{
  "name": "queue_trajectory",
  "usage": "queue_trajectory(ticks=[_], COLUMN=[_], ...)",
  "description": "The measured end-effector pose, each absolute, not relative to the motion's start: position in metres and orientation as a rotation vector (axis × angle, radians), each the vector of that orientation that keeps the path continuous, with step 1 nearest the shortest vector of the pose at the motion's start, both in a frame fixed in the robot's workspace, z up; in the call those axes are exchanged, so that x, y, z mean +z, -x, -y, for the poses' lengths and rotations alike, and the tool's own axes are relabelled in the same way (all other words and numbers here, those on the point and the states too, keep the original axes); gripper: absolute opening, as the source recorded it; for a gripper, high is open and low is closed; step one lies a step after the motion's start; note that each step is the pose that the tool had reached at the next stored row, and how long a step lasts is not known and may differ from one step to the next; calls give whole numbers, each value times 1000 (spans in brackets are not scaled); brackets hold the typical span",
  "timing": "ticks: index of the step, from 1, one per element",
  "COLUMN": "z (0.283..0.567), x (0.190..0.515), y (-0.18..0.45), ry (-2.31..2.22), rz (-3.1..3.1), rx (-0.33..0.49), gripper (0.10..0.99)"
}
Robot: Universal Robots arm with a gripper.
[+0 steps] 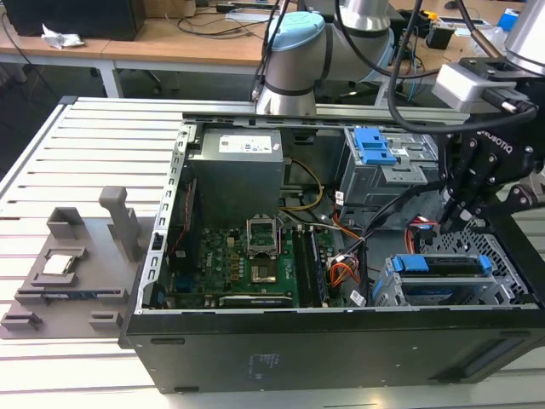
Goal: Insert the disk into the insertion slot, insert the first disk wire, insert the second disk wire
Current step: 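Insert the first disk wire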
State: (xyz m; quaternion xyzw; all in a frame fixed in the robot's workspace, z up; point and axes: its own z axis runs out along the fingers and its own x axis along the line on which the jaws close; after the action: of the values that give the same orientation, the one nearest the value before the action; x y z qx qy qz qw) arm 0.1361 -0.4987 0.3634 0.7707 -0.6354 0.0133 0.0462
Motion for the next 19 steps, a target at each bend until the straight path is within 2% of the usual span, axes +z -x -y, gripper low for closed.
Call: queue_trajectory(ticks=[13, 19], z=[503, 506], x=[362, 359], y=[-135, -147], ry=[-2244, -2237], rz=[2062, 2108], rx=[33, -12], gripper=[173, 173])
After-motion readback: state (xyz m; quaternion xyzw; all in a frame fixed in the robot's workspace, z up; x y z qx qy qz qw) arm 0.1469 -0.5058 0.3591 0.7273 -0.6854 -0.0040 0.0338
